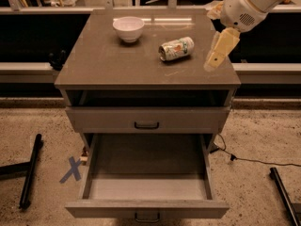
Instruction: Place 7up can into middle drawer
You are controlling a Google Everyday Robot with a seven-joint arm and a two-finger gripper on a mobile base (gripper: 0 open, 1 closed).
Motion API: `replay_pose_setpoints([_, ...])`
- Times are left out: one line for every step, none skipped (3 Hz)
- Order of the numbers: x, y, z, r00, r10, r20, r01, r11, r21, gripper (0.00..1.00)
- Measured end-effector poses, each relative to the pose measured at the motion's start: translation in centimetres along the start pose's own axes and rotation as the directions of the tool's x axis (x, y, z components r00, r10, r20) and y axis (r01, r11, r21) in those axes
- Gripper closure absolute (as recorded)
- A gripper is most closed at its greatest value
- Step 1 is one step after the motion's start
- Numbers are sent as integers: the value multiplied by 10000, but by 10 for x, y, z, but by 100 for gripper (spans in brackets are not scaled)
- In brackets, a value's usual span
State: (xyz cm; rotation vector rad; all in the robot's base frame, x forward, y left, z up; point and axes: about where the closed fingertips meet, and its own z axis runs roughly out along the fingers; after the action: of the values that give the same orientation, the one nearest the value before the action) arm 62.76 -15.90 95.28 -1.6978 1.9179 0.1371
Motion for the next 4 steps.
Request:
replay_pose_setpoints([0, 0, 0, 10000, 0, 0, 0, 10000, 0, 0])
replay_pose_setpoints([5, -22, 20, 9995, -319, -4, 319, 9990, 298, 0])
replay_pose_setpoints([11, -53, 49, 9979, -642, 45, 638, 9958, 660, 0])
replay_pose_setpoints([12, -77, 74, 9962, -832, 239, 805, 9919, 981, 0])
